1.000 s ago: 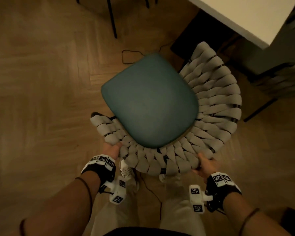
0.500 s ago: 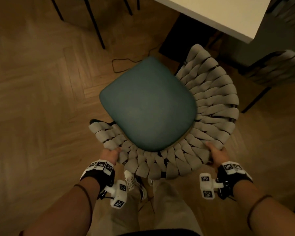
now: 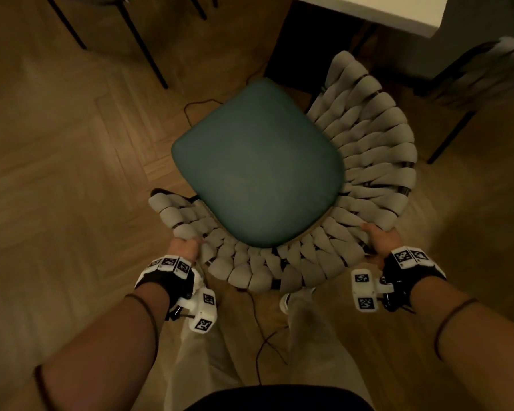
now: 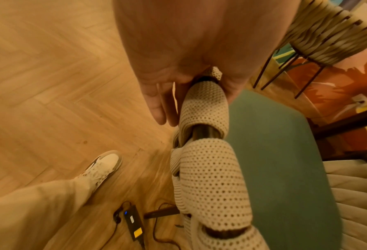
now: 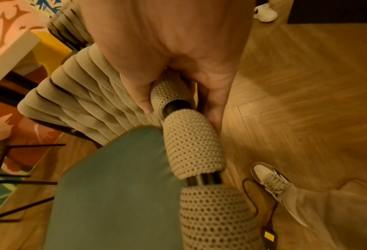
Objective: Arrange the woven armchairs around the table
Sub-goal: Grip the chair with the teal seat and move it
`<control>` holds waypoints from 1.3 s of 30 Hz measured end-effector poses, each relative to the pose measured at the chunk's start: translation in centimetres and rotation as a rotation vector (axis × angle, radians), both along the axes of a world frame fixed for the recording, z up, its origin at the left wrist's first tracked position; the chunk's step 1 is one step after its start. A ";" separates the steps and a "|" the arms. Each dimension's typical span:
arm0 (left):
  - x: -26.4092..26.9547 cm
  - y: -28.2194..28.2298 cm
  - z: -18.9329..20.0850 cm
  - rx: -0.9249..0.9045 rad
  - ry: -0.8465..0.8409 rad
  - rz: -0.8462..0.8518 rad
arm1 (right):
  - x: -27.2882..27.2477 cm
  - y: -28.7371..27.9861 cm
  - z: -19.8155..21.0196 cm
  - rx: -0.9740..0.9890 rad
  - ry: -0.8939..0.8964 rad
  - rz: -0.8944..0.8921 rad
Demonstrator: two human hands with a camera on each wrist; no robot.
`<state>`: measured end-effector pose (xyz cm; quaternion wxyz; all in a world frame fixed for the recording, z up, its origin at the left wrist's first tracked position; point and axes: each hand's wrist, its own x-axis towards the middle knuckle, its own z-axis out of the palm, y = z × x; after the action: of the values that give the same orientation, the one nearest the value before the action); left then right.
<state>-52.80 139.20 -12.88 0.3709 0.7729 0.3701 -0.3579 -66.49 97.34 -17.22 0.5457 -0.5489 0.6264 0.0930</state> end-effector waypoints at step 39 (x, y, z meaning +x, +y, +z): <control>14.7 10.3 -4.9 -0.092 -0.160 -0.142 | 2.8 25.8 6.6 0.131 -0.182 -0.572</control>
<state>-38.12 149.55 -17.78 0.4079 0.8055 0.2670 -0.3371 -63.69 123.15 -10.59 0.6377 -0.3201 0.6967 -0.0737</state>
